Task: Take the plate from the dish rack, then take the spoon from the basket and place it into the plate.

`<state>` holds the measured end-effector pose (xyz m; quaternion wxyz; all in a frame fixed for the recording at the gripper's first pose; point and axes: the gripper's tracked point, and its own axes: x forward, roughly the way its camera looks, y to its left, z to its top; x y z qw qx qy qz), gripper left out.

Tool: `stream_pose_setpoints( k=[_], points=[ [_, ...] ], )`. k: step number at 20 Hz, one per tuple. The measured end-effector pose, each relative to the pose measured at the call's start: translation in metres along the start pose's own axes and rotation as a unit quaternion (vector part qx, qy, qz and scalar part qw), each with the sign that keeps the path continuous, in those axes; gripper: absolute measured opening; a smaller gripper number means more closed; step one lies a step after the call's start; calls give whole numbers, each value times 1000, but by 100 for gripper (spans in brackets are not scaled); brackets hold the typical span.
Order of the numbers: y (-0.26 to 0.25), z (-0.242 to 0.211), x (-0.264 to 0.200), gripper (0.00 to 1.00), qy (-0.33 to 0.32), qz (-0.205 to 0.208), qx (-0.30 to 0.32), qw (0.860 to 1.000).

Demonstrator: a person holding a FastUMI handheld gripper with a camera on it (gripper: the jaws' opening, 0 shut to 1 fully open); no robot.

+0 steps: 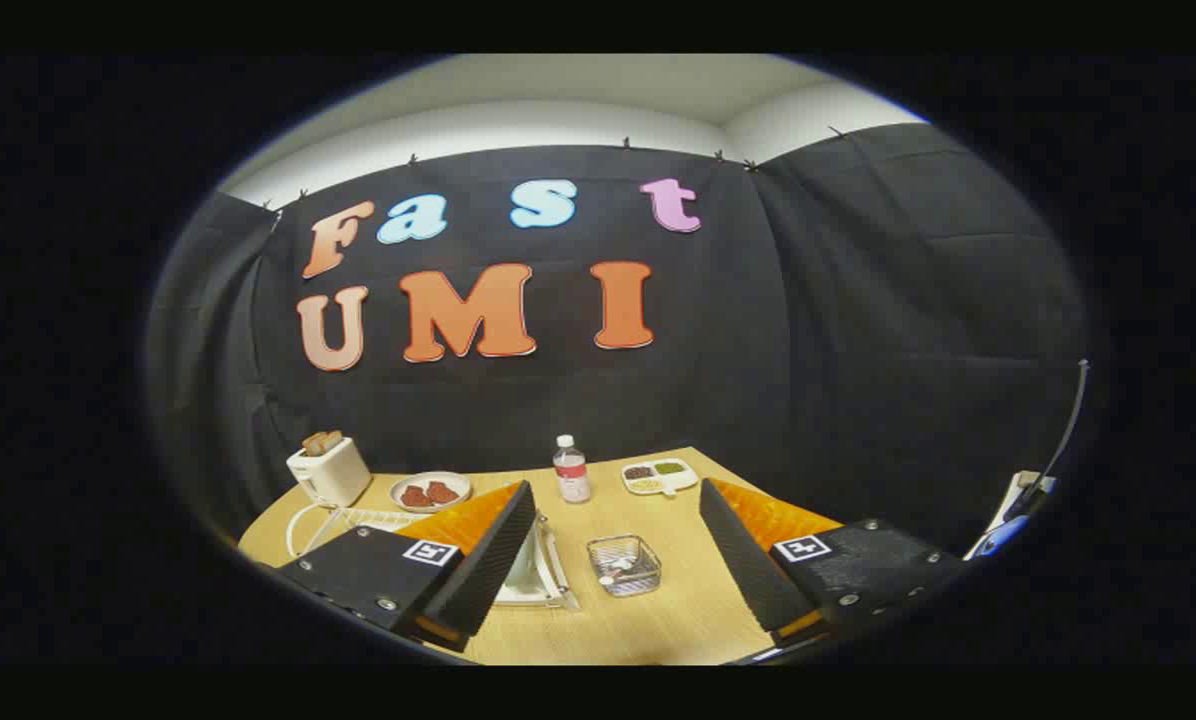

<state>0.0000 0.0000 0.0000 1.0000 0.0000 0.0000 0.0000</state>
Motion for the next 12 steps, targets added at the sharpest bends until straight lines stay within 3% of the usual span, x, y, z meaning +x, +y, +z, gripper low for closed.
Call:
stream_pose_setpoints(
  k=[12],
  points=[
    [-14,0,-4,99,9,-20,-6,1000]
  ],
)
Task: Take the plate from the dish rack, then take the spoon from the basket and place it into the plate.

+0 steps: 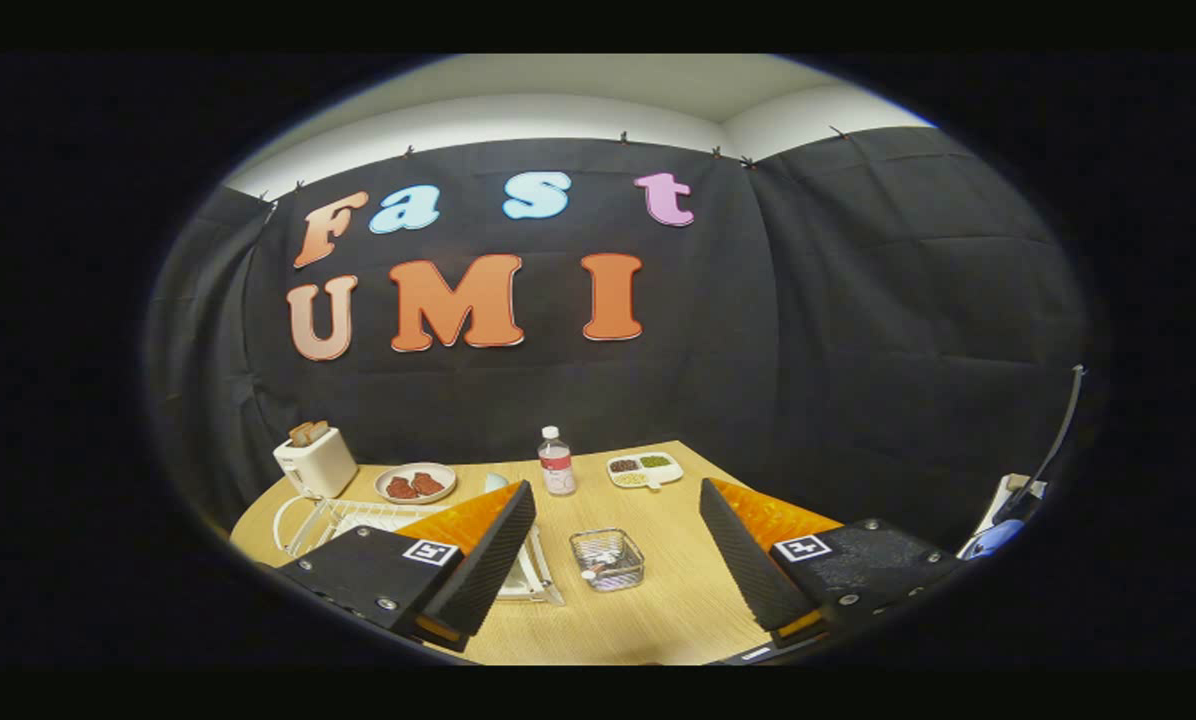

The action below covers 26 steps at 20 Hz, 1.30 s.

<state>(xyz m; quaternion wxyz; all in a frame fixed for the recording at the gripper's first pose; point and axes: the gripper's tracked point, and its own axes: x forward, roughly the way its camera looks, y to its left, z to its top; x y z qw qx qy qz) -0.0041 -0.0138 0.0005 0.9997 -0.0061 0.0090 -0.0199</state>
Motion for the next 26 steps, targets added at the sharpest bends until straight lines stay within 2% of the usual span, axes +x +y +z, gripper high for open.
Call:
stream_pose_setpoints(
  k=[9,17,22,26],
  points=[
    [7,-6,3,99,14,-1,0,1000],
    [56,-13,23,99,35,38,-15,999],
    [88,-31,57,99,63,51,-64,995],
    [111,-73,82,99,120,61,-98,986]
  ],
)
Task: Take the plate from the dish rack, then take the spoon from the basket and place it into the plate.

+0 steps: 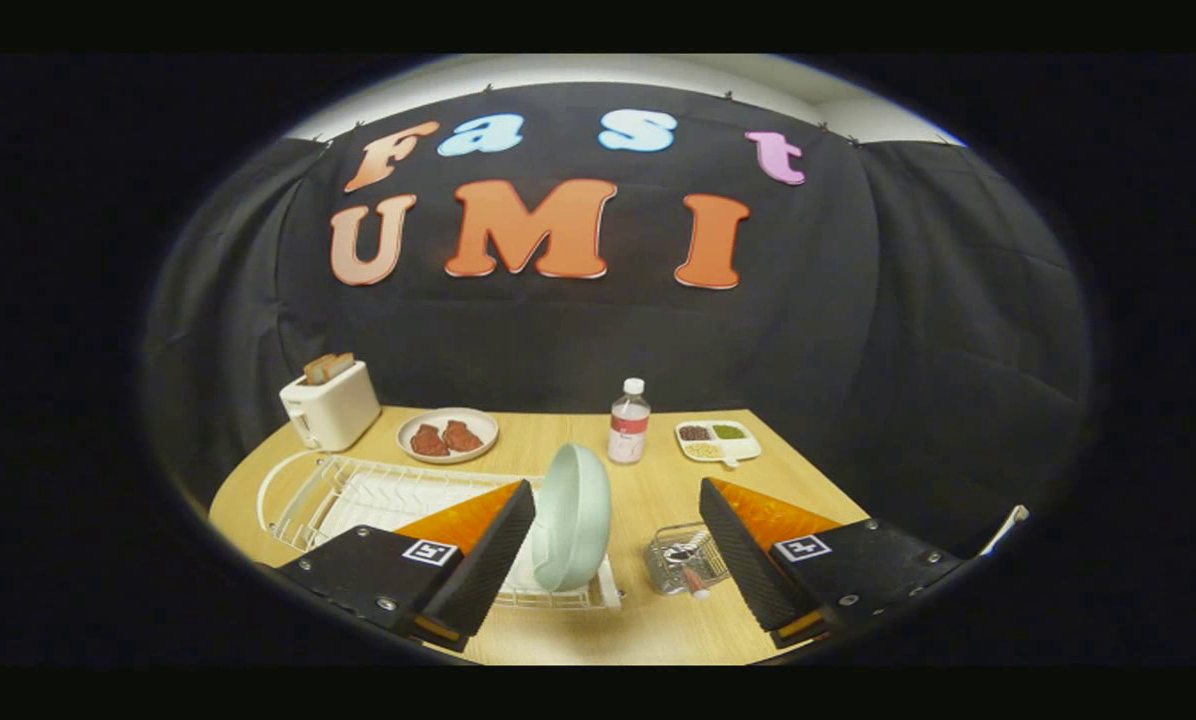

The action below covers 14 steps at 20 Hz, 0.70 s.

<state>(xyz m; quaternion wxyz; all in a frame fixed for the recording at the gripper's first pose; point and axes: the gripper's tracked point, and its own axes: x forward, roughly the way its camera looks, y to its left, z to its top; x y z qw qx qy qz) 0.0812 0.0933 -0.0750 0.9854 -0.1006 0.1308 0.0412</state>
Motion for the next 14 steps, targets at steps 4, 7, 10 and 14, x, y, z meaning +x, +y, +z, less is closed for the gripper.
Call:
stream_pose_setpoints(
  k=[4,7,10,14],
  points=[
    [10,-31,30,97,57,-11,-18,998],
    [14,-46,51,91,94,-26,-14,995],
    [14,-59,60,83,122,-41,-5,992],
    [15,-70,64,63,141,-51,-10,989]
  ],
)
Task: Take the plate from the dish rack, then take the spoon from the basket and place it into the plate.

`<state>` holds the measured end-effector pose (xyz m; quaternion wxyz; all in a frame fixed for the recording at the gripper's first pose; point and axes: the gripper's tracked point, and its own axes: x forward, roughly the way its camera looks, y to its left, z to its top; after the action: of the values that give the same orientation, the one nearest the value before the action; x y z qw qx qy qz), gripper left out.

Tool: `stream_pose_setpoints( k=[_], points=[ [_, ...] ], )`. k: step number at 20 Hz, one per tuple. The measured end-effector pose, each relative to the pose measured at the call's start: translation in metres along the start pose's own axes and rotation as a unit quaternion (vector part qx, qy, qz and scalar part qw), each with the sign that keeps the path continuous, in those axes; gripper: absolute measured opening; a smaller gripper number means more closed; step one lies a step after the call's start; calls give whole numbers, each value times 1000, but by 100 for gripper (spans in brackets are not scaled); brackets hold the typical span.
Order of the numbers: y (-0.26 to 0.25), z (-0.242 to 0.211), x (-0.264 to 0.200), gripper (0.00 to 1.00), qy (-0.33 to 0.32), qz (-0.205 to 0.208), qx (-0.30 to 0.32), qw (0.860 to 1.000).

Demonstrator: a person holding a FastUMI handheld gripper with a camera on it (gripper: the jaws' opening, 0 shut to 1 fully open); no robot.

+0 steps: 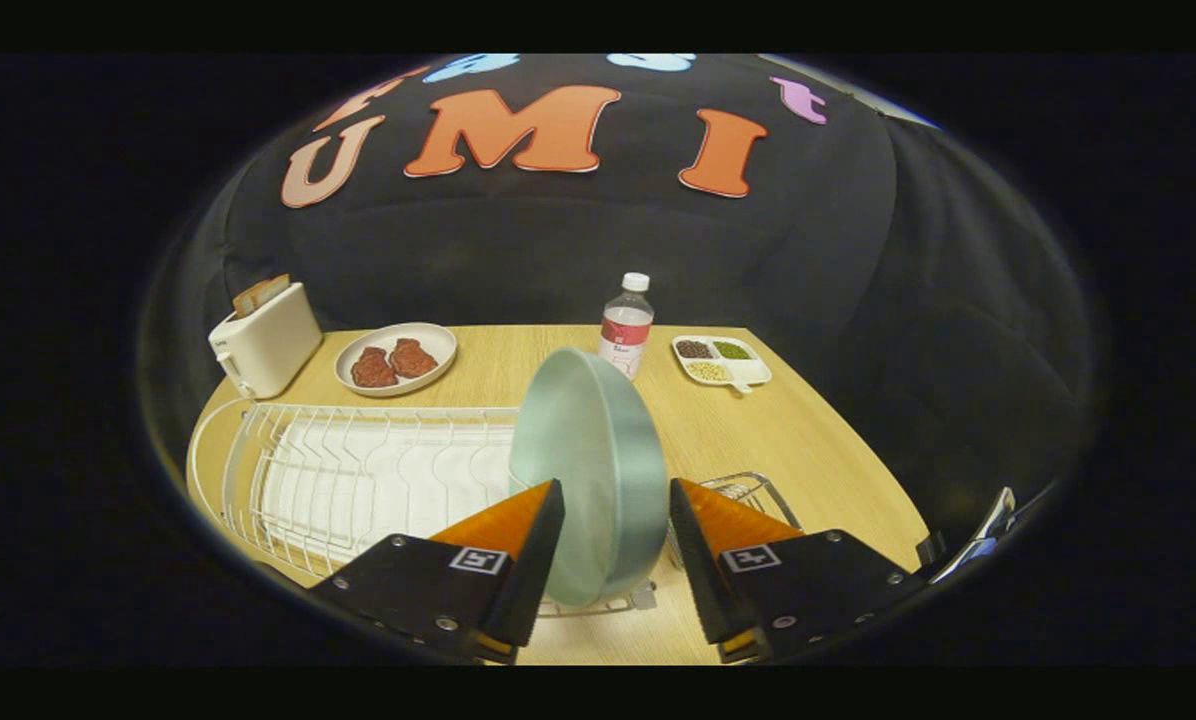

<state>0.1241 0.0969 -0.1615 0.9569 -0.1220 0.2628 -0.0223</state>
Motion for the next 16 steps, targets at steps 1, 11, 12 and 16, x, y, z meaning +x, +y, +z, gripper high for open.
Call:
stream_pose_setpoints(
  k=[1,11,12,16],
  points=[
    [-4,-1,1,53,2,-13,-6,1000],
    [-1,26,-6,18,-11,-34,-32,999],
    [-1,31,-8,18,-18,-38,-38,998],
    [-9,33,-14,17,-17,-54,-41,998]
  ],
)
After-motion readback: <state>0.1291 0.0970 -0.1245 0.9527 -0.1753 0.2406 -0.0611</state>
